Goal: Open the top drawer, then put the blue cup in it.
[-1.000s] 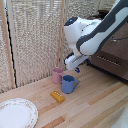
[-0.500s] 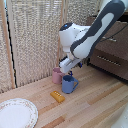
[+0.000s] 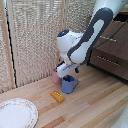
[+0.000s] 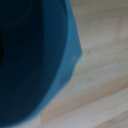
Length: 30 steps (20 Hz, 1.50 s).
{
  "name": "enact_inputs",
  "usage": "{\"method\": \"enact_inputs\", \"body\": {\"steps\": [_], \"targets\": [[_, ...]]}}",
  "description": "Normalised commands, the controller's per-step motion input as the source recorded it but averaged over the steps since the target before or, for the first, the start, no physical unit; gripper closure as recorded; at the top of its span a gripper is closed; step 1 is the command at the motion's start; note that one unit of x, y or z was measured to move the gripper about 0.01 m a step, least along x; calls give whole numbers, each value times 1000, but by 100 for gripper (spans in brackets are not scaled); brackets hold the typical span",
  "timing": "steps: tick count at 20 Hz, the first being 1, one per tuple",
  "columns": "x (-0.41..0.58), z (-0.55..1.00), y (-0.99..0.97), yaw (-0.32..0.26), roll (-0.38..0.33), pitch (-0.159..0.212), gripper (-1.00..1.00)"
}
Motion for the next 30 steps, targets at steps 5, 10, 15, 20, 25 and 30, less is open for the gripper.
{"method": "enact_inputs", "body": {"steps": [5, 10, 15, 20, 25, 30], "targets": [[102, -329, -279, -9, 173, -99, -100], [11, -356, -163, -10, 137, -75, 100], [-6, -112, -120, -1, 45, 8, 100], [-11, -10, 0, 2, 1, 11, 100], [-107, -5, 5, 42, 5, 13, 100], [-88, -6, 5, 14, -2, 0, 100]]}}
